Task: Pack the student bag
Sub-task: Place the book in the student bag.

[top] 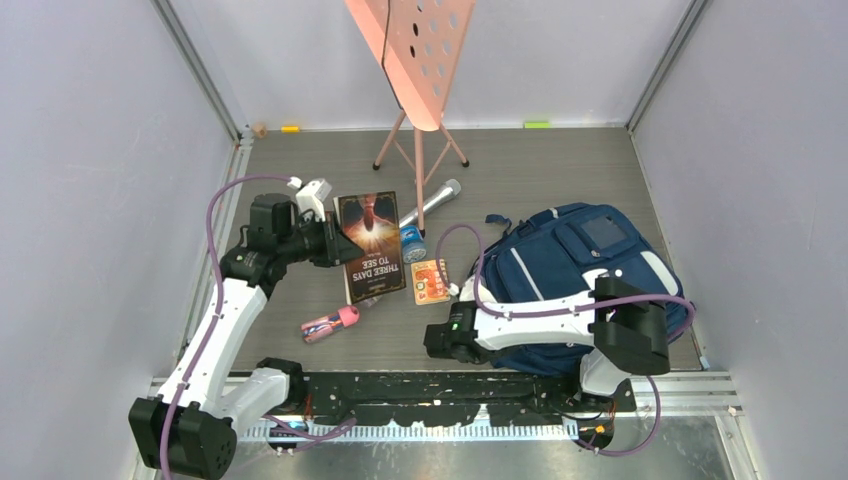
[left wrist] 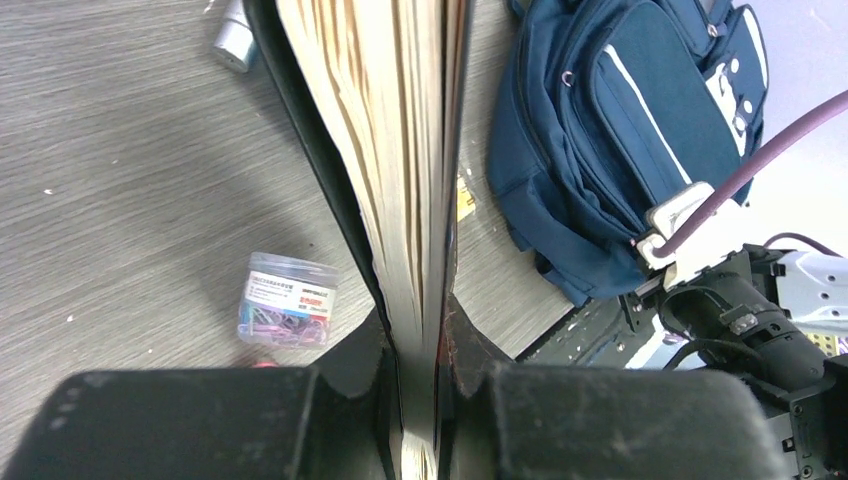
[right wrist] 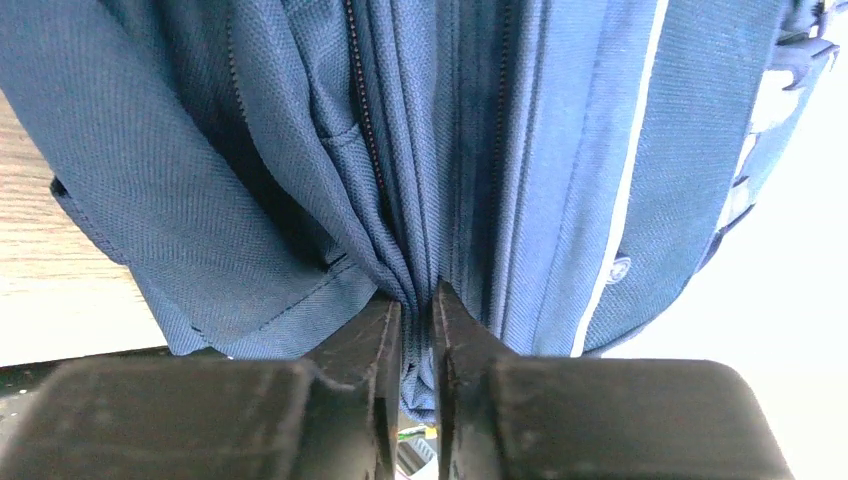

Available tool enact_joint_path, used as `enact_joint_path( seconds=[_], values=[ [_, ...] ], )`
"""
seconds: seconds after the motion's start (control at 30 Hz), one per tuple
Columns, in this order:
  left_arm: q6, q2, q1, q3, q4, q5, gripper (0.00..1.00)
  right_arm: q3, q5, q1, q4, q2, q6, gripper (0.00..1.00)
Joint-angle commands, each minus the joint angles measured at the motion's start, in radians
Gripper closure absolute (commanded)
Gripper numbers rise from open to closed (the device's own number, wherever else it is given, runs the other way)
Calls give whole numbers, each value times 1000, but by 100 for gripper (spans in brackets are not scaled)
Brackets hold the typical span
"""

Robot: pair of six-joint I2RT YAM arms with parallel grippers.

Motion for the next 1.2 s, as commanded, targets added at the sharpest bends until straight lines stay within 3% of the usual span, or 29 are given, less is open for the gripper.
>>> enact_joint_path(
  seconds=[0.0,0.03,0.17,0.33,0.5,0.6,0.83,1.17],
  values=[
    [-6,-26,5,0,83,116,100,92,160,-1,-64,-69,49,91],
    [-10,-25,4,-4,95,140,100,131,182,-1,-84,-80,49,97],
    [-75,1,-34,-30,155,222,100,259,369,-16,-160,-106,35,99],
    [-185,15,-214,-72,244,148,100,371,480,-85,-68,-221,-108,100],
    [-464,14,-381,-201,587,27,100,368,410,-183,190,-381,-321,100],
    [-546,59,-468,-227,713,-76,100,340,356,-220,314,-469,-368,100],
    [-675,280,-550,-187,1001,-116,100,309,305,-236,387,-525,-383,100],
    [-737,523,-612,-15,1159,-141,100,275,283,-236,415,-556,-375,100]
  ],
)
